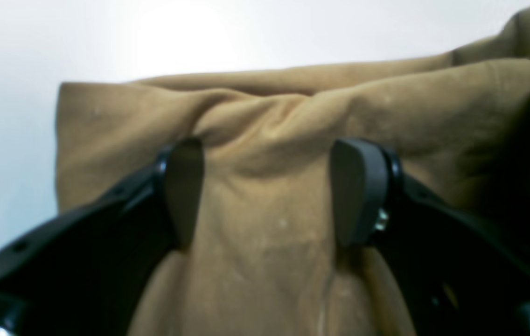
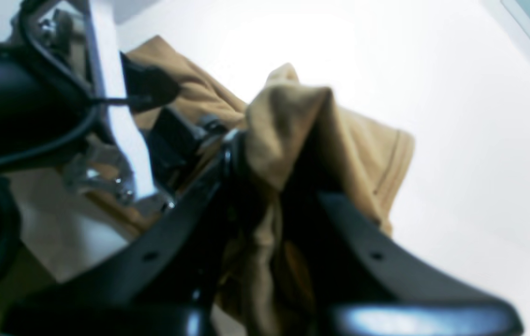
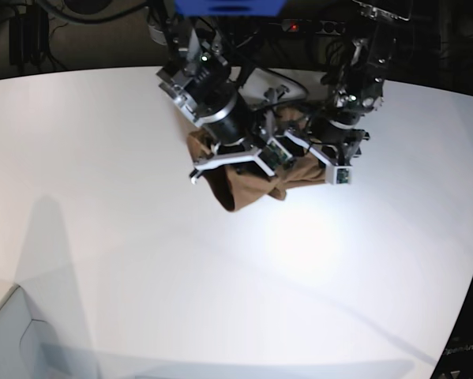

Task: Layout the t-shirt on the table in an organized manner, then fold the t-shirt properly
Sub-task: 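Lift the folded bundle with both grippers and fold it over again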

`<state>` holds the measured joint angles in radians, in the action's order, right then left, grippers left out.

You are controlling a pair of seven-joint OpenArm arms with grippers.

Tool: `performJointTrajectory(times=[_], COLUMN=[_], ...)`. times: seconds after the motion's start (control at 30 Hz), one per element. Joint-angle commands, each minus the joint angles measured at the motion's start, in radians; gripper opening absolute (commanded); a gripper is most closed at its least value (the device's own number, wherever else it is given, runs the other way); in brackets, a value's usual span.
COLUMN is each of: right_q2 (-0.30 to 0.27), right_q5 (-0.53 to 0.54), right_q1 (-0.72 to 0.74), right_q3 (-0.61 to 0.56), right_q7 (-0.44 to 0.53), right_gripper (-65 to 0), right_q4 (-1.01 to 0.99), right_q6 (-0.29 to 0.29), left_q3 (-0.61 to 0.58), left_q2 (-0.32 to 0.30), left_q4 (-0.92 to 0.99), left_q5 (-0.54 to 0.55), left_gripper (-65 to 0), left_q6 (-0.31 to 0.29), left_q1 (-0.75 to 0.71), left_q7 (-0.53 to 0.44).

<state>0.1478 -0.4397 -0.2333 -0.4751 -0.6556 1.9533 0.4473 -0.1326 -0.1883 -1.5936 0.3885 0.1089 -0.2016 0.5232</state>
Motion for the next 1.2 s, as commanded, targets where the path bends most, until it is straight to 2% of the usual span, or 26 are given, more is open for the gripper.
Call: performJointTrajectory(times=[0.0,0.1,0.23,0.5,0.67,0.8,0.87,0.93,1.0,1.07,1.1,1.17], right_q2=[0.009,0.009,0.009,0.009,0.009,0.009,0.009,0.009,0.009,0.009,0.009,0.009], right_q5=[0.046,0.166,0.238,0.249,0.247,0.249,0.249,0.250,0.250,0.250,0.250,0.250], right_q1=[0.007,0.007,0.010,0.012,0.012,0.013,0.022,0.025,0.025,0.025,0.025,0.025], right_q3=[-0.004,0.031,0.077,0.100,0.100,0.095,0.094,0.094,0.092,0.092,0.092,0.072], right_q7=[0.026,0.027,0.030,0.030,0.030,0.032,0.032,0.032,0.032,0.032,0.032,0.032], right_gripper=[-65.0,-65.0,-65.0,-65.0,-65.0,-65.0,-65.0,-65.0,-65.0,-65.0,-65.0,-65.0], right_q4=[0.018,0.021,0.013,0.014,0.021,0.022,0.022,0.022,0.022,0.022,0.022,0.022], right_q6=[-0.008,-0.006,-0.006,-0.005,-0.005,-0.005,-0.005,-0.005,-0.005,-0.003,-0.003,-0.003], left_q3=[0.001,0.001,0.004,0.009,0.170,0.279,0.287,0.288,0.293,0.293,0.293,0.291], left_q2=[-0.006,-0.004,-0.006,-0.015,-0.027,-0.027,-0.027,-0.023,0.013,0.039,0.049,0.056], left_q4=[-0.020,-0.046,-0.110,-0.330,-0.362,-0.291,-0.258,-0.222,-0.189,-0.147,-0.124,-0.087], left_q5=[0.003,0.003,0.003,0.003,0.002,0.003,0.003,0.003,0.005,0.003,0.003,0.003], left_gripper=[-22.9,-22.9,-22.9,-22.9,-22.9,-24.1,-33.1,-47.7,-64.1,-64.6,-62.0,-63.9], left_q6=[0.010,0.010,0.010,0.016,0.012,0.010,0.010,0.015,0.016,0.016,0.016,0.016], left_q1=[0.003,0.003,-0.003,-0.062,-0.160,-0.209,-0.210,-0.201,-0.180,-0.163,-0.155,-0.144], left_q7=[0.010,0.010,0.013,0.016,0.016,0.016,0.018,0.018,0.018,0.018,0.018,0.018])
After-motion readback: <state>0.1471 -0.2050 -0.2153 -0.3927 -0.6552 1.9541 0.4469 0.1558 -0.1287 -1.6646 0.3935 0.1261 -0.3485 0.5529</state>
